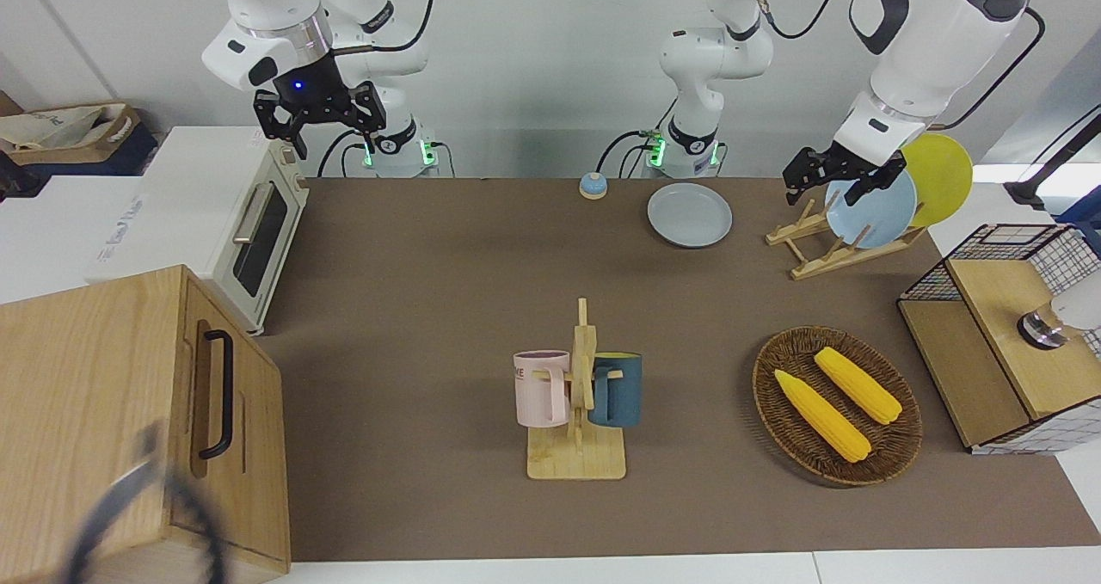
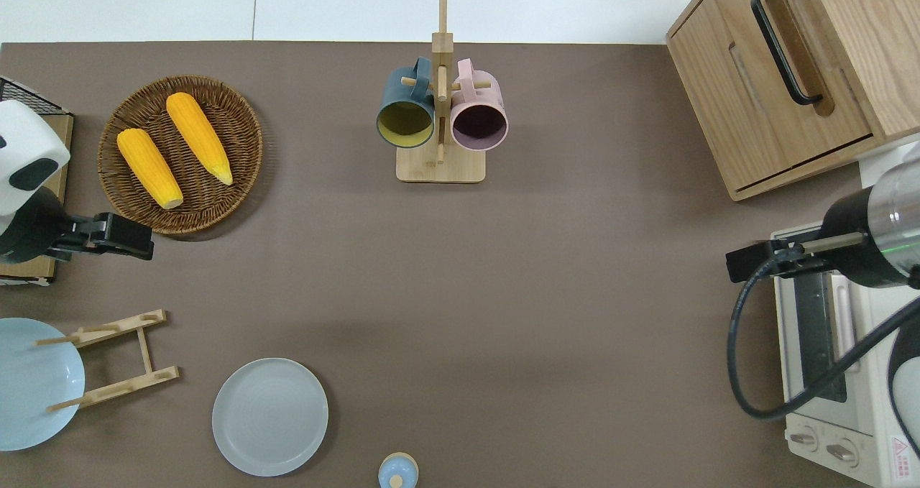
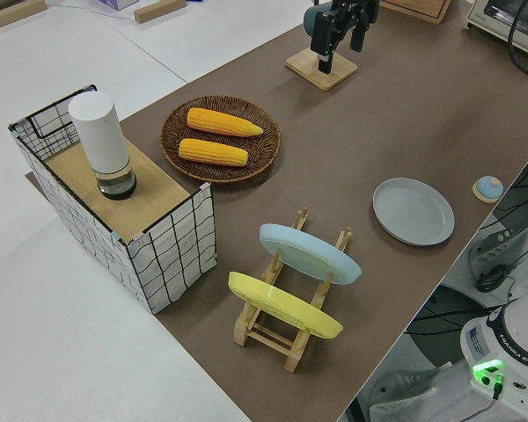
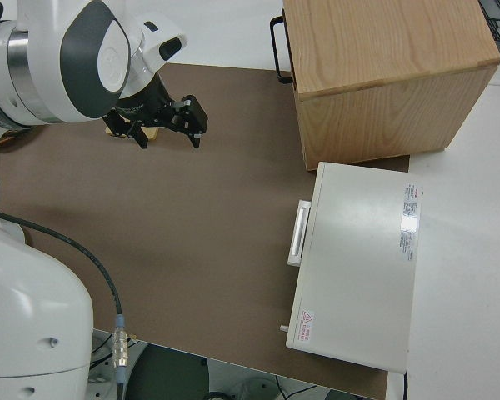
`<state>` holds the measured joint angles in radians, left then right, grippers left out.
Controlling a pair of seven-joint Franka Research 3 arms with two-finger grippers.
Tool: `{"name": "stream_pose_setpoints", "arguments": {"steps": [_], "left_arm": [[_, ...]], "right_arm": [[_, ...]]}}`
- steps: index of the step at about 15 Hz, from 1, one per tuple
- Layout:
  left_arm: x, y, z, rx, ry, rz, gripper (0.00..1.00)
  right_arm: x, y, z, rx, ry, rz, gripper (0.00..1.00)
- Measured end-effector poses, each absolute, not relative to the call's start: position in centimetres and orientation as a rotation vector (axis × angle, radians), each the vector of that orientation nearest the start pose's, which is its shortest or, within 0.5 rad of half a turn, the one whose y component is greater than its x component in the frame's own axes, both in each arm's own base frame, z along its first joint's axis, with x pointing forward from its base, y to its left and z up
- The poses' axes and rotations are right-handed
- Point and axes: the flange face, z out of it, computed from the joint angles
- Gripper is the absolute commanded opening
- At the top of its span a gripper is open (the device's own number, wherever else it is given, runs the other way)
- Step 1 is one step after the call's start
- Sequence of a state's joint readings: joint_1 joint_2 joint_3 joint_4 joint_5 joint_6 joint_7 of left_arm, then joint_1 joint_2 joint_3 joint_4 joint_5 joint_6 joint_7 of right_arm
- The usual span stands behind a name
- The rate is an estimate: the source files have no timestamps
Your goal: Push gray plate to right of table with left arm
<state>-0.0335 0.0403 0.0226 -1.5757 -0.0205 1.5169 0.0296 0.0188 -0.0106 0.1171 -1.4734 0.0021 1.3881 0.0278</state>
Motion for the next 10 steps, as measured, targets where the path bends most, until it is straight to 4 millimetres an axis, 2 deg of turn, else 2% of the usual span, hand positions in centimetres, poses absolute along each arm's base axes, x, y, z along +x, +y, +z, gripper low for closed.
{"name": "stream_pose_setpoints", "arguments": {"steps": [10], "left_arm": [[55.56,-0.67,58.69,-3.154,0.052,0.221,1.0]], "right_arm": [[52.68,7.27,65.99,-3.14,-0.17,0.117,0.983]]}}
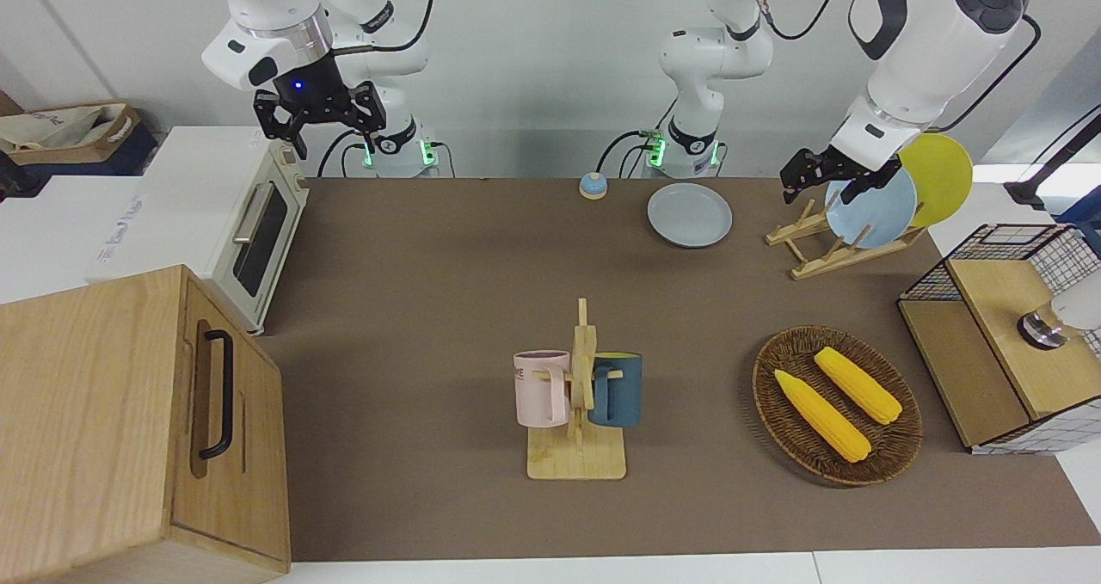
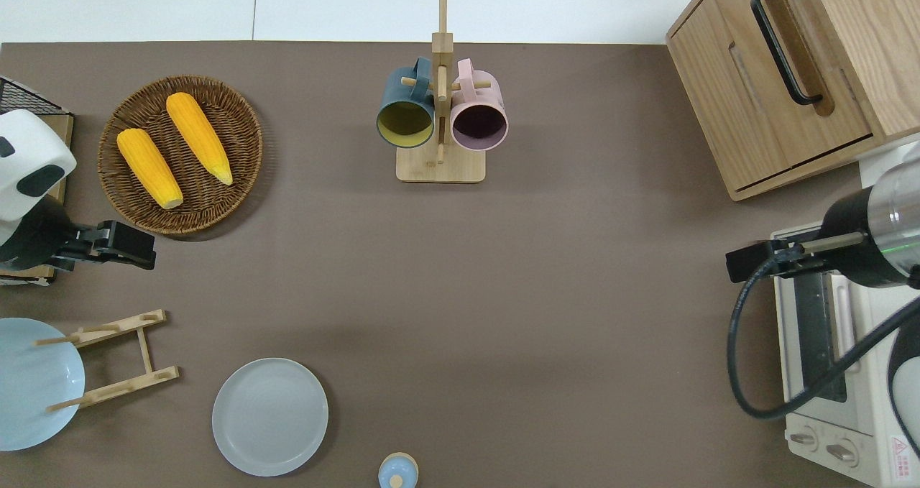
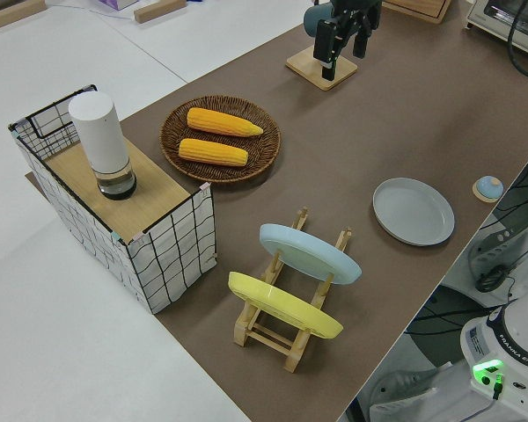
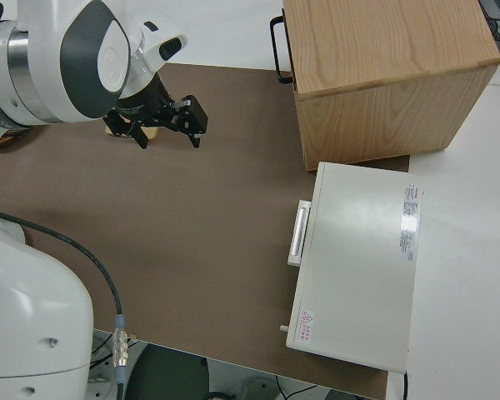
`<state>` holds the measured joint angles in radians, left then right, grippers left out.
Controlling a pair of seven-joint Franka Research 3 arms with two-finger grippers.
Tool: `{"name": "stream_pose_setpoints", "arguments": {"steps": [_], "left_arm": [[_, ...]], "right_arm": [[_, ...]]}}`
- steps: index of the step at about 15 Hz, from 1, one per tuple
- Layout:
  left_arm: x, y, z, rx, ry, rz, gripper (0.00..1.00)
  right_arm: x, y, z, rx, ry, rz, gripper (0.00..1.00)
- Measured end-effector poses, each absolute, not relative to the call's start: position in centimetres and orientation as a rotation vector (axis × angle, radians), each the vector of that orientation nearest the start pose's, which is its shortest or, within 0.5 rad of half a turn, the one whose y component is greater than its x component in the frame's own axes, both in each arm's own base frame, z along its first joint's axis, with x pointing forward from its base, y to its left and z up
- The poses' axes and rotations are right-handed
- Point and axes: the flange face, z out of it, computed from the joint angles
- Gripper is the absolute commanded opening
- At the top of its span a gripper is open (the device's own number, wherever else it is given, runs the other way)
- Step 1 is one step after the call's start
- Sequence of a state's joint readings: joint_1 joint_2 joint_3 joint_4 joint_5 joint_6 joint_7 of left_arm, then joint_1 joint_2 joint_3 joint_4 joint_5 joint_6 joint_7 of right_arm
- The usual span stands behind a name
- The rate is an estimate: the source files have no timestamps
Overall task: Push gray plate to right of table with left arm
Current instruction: 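Move the left gripper down toward the gray plate's near edge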
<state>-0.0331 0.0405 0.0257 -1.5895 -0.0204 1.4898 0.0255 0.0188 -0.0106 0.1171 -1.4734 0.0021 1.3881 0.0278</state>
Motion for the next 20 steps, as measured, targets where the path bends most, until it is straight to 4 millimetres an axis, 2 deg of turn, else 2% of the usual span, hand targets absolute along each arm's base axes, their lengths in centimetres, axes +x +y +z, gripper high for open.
{"name": "stream_pose_setpoints", "arguments": {"steps": [6,10,14,20], "left_arm": [[55.3,-0.7,58.4,-3.151,0.055,0.259,1.0],[54.0,-0.8,57.3,-3.141,0.018,0.354,1.0],[50.3,-0.9,55.7,-3.134,0.001,0.406,1.0],[44.3,-1.4,52.6,-3.143,0.016,0.326,1.0]], "right_arm": [[52.7,7.3,66.0,-3.14,-0.17,0.117,0.983],[52.7,7.3,66.0,-3.14,-0.17,0.117,0.983],[52.7,7.3,66.0,-3.14,-0.17,0.117,0.983],[52.7,7.3,66.0,-3.14,-0.17,0.117,0.983]]}}
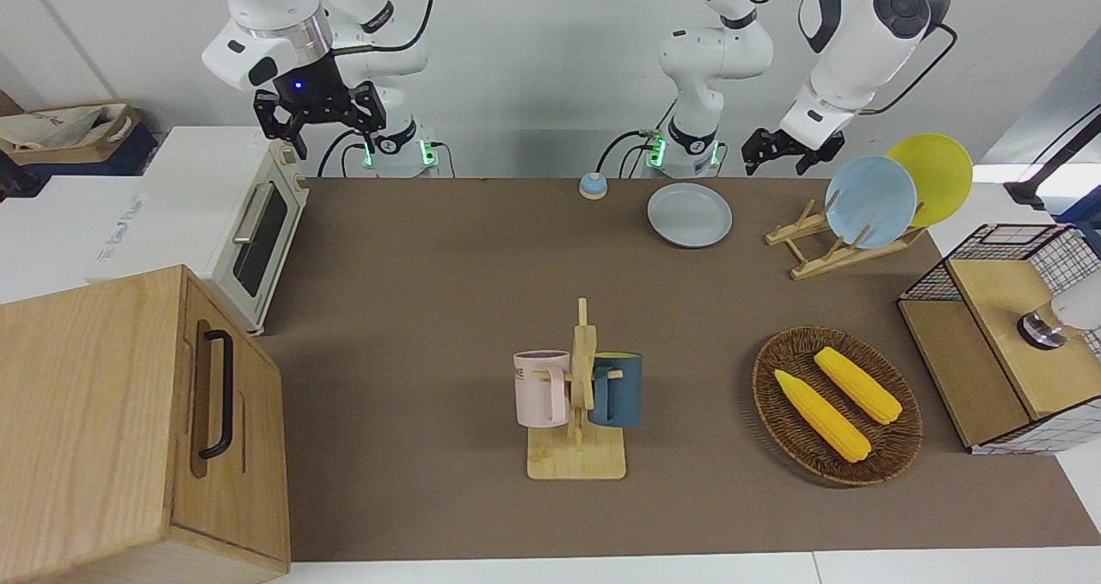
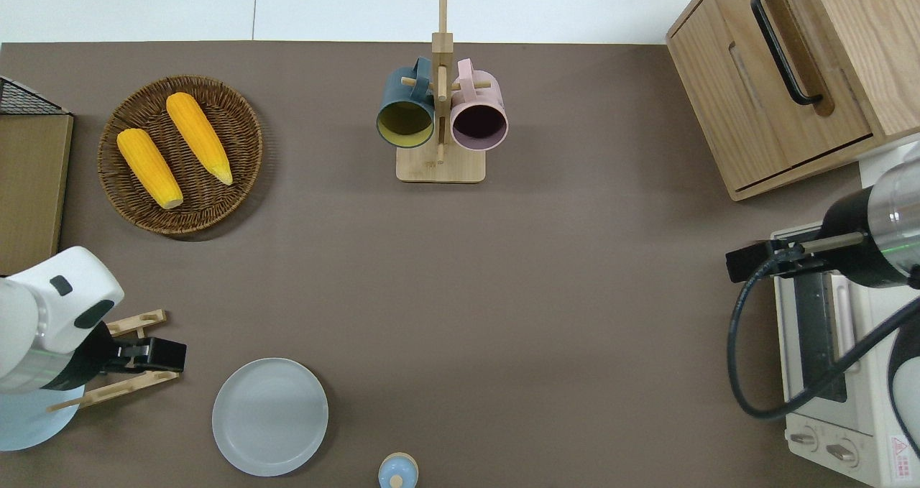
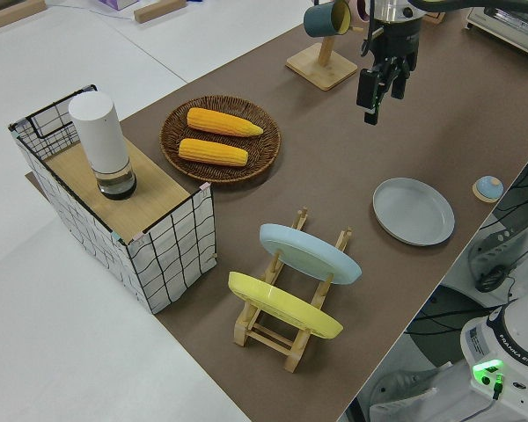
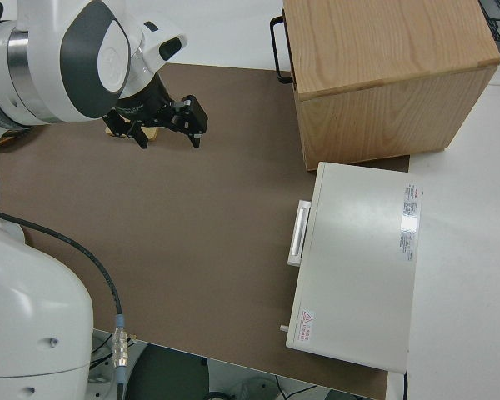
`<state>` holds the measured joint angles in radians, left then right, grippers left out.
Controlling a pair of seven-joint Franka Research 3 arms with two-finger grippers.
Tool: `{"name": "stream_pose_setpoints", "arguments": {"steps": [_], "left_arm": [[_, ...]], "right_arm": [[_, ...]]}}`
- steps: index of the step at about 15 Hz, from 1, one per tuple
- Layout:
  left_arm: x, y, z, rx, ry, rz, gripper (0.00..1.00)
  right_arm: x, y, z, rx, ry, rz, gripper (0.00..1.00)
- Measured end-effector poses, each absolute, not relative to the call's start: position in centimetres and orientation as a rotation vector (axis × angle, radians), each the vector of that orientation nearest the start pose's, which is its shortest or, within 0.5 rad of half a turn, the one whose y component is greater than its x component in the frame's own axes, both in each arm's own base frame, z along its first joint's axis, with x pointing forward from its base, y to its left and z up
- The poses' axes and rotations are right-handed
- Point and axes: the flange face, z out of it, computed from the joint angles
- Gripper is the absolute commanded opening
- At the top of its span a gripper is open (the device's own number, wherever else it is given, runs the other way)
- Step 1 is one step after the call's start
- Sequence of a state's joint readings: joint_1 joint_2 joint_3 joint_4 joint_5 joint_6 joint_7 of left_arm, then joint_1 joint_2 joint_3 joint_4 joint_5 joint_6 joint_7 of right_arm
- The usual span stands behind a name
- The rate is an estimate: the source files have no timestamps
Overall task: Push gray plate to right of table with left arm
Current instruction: 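Move the left gripper down toward the gray plate's near edge, then lower the left gripper beside the gray plate's rim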
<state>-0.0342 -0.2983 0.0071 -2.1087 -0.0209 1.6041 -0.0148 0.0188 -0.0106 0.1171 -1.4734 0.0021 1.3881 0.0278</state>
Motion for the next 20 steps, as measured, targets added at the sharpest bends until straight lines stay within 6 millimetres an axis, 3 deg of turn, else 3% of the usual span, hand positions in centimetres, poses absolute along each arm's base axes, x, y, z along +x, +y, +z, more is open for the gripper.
{"name": "stream_pose_setpoints", "arguments": {"steps": [9,15,20], "left_arm": [[35.0,-1.2,46.2,-3.158,0.013,0.167,1.0],[33.9,-1.7,40.7,-3.149,0.034,0.006,0.99],[34.4,-1.8,38.5,-3.1,0.167,-0.084,0.99]], "right_arm": [[52.7,7.3,66.0,-3.14,-0.17,0.117,0.983],[52.7,7.3,66.0,-3.14,-0.17,0.117,0.983],[52.7,7.3,66.0,-3.14,-0.17,0.117,0.983]]}}
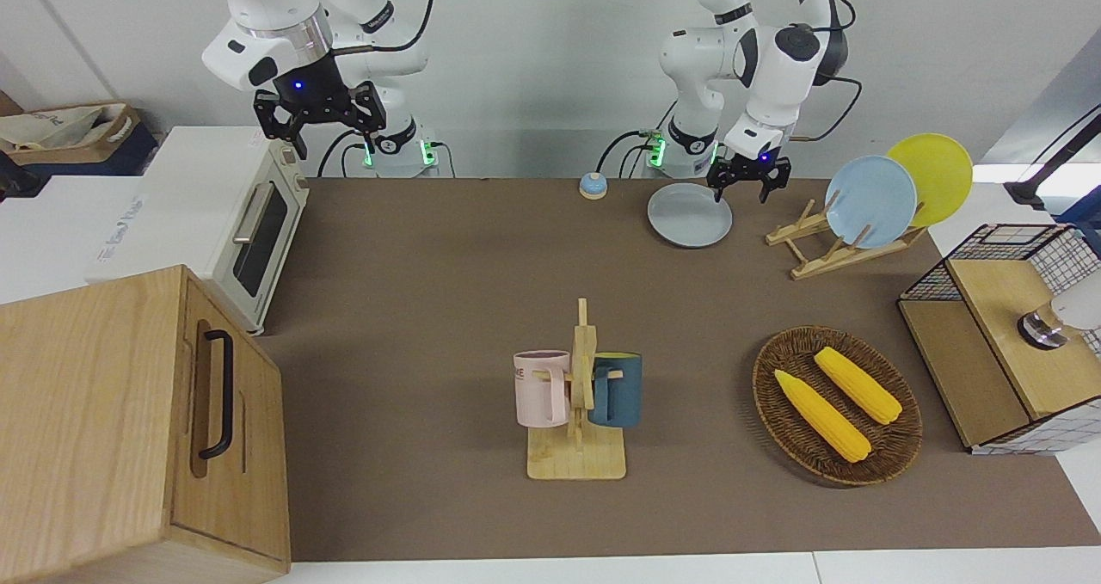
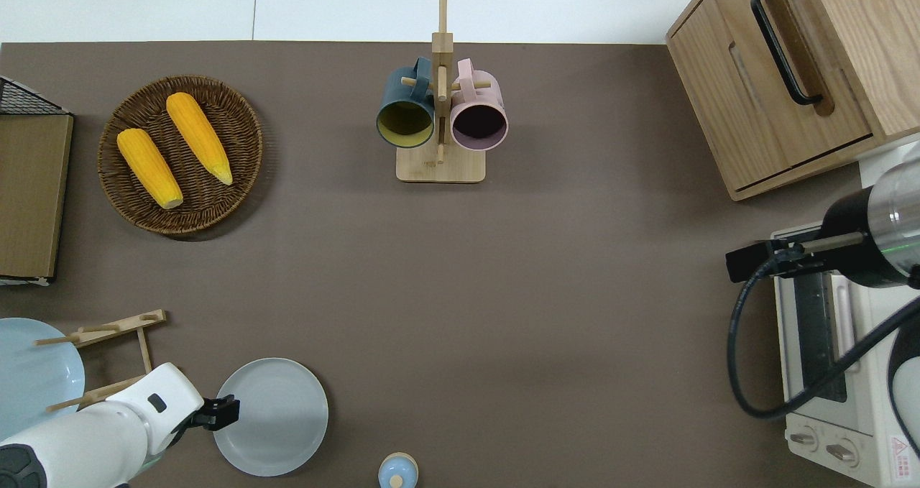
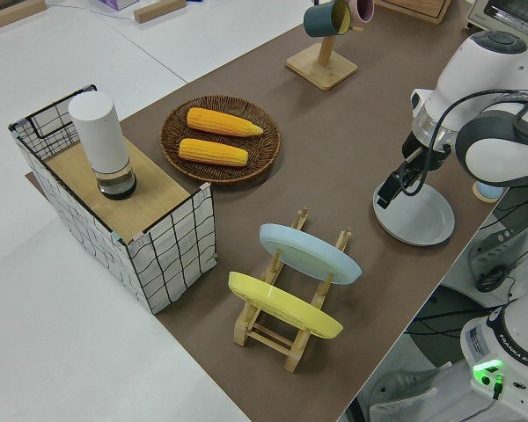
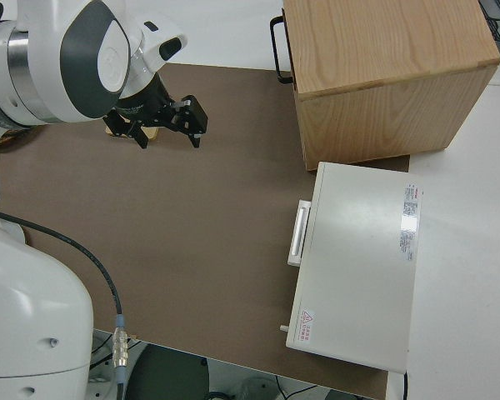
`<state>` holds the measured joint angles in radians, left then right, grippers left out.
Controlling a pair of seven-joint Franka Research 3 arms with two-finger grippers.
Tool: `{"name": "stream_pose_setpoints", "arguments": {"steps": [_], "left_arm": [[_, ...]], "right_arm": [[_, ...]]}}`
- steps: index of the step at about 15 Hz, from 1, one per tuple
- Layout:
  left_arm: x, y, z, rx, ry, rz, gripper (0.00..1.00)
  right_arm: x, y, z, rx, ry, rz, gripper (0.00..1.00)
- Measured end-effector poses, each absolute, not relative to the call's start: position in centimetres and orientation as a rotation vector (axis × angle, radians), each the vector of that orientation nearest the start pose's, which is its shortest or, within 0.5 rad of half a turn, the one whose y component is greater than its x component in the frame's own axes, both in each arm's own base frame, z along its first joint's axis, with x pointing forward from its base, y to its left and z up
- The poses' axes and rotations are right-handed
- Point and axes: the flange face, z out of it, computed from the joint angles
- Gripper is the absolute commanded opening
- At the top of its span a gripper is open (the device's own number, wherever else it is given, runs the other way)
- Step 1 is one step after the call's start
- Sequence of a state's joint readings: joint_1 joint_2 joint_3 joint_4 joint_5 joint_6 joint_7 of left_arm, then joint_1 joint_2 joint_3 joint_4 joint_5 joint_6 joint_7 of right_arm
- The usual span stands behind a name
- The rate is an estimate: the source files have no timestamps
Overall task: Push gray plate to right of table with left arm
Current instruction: 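Lower the left gripper beside the gray plate's rim, then push the gray plate across the table with the left gripper toward the toaster oven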
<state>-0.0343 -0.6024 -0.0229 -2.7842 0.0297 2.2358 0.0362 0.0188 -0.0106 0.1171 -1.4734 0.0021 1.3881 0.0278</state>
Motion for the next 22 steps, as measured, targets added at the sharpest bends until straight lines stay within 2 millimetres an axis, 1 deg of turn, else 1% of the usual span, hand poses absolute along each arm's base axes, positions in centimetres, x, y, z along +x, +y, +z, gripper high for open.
{"name": "stream_pose_setpoints", "arguments": {"steps": [6,12,14,16,20,22], "left_arm": [[35.5,-2.0,36.1,-3.061,0.253,-0.097,0.99],[37.1,-2.5,31.5,-3.037,0.332,-0.081,0.98],[37.2,-2.5,30.6,-3.03,0.351,-0.067,0.97],[37.3,-2.5,30.3,-3.028,0.358,-0.062,0.91],[37.3,-2.6,30.2,-3.027,0.364,-0.067,0.67],[37.3,-2.7,30.2,-3.026,0.37,-0.067,0.5]], "right_arm": [[52.7,7.3,66.0,-3.14,-0.17,0.117,0.983],[52.7,7.3,66.0,-3.14,-0.17,0.117,0.983],[52.7,7.3,66.0,-3.14,-0.17,0.117,0.983],[52.7,7.3,66.0,-3.14,-0.17,0.117,0.983],[52.7,7.3,66.0,-3.14,-0.17,0.117,0.983],[52.7,7.3,66.0,-3.14,-0.17,0.117,0.983]]}}
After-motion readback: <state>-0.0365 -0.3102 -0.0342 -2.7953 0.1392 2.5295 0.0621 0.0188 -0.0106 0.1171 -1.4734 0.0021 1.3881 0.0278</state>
